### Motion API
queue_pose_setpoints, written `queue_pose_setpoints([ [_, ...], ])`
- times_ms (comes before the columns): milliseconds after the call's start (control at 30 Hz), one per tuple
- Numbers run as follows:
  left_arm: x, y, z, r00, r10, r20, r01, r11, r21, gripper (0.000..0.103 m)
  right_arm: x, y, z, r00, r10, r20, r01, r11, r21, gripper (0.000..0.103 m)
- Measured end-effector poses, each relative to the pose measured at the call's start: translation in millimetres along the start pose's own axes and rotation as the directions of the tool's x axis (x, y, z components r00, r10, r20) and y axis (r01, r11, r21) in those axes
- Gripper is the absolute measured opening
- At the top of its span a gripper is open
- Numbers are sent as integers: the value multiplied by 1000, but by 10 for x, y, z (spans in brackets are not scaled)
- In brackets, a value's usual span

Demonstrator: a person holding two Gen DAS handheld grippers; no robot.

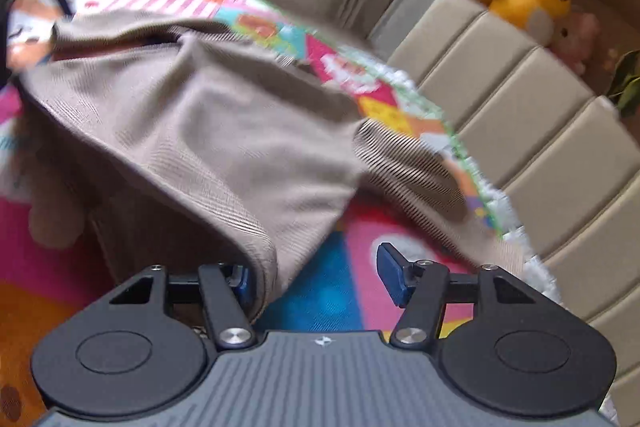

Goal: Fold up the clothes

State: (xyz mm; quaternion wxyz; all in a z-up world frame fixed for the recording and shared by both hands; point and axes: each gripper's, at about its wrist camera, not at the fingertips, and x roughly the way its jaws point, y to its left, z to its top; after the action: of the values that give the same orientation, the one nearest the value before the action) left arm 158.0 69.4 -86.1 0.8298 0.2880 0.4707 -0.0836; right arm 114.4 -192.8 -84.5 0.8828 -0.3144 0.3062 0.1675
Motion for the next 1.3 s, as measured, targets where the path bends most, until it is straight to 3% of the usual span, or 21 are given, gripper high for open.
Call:
queue_pose_setpoints([
  [100, 106, 262, 26, 999, 36, -17, -37, 993, -110, 103, -69, 14, -17, 1000, -6, -8, 5, 999, -50, 62],
  [267, 127, 108, -92, 996, 73, -58, -69, 995, 70, 103, -183, 38, -46, 1000, -16, -20, 13, 991, -133, 61],
  [467, -474, 226, -147, 999, 47, -15, -46, 994, 97, 103, -360, 89, -83, 999, -13, -41, 3, 971, -238, 35],
  [600, -699, -12, -259, 1000, -10, -28, 16, 977, 211, 103, -508, 236, -210, 993, 45, -109, -78, 944, -321, 36],
  [633, -711, -60, -269, 998, -41, -40, 49, 973, 226, 102, -503, 252, -239, 989, 64, -132, -104, 942, -320, 39],
  [667, -723, -108, -279, 996, -71, -53, 82, 967, 241, 102, -501, 254, -264, 986, 82, -145, -124, 941, -314, 48],
  [733, -793, -120, -295, 983, -167, -75, 180, 954, 240, 102, -572, 174, -258, 981, 134, -143, -170, 947, -274, 52],
  [767, -843, -87, -304, 970, -229, -85, 242, 944, 225, 102, -612, 127, -251, 977, 162, -140, -193, 948, -252, 56],
  [833, -949, 54, -331, 927, -363, -97, 374, 913, 163, 102, -742, -78, -213, 967, 224, -119, -242, 956, -164, 66],
  [900, -1010, 221, -373, 893, -441, -89, 448, 889, 94, 103, -850, -338, -211, 955, 282, -96, -289, 955, -67, 81],
  [933, -1011, 301, -395, 889, -451, -81, 456, 888, 62, 103, -884, -481, -219, 948, 307, -87, -310, 951, -22, 93],
  [967, -1006, 379, -415, 886, -458, -71, 461, 887, 28, 103, -921, -599, -252, 940, 330, -83, -330, 944, 11, 98],
  [1067, -846, 688, -413, 883, -469, -7, 462, 872, -158, 103, -982, -801, -429, 945, 313, -99, -310, 950, 47, 99],
  [1133, -669, 930, -399, 879, -474, 48, 462, 825, -326, 103, -950, -885, -456, 959, 271, -82, -261, 958, 117, 99],
  [1200, -424, 1160, -420, 887, -454, 87, 432, 747, -505, 103, -916, -968, -470, 971, 229, -64, -213, 957, 197, 99],
  [1233, -314, 1209, -437, 899, -432, 76, 403, 745, -532, 103, -879, -990, -430, 976, 215, -45, -198, 951, 238, 99],
  [1300, -188, 1194, -462, 929, -369, 27, 338, 817, -467, 103, -811, -1002, -308, 981, 193, -1, -184, 934, 305, 99],
])
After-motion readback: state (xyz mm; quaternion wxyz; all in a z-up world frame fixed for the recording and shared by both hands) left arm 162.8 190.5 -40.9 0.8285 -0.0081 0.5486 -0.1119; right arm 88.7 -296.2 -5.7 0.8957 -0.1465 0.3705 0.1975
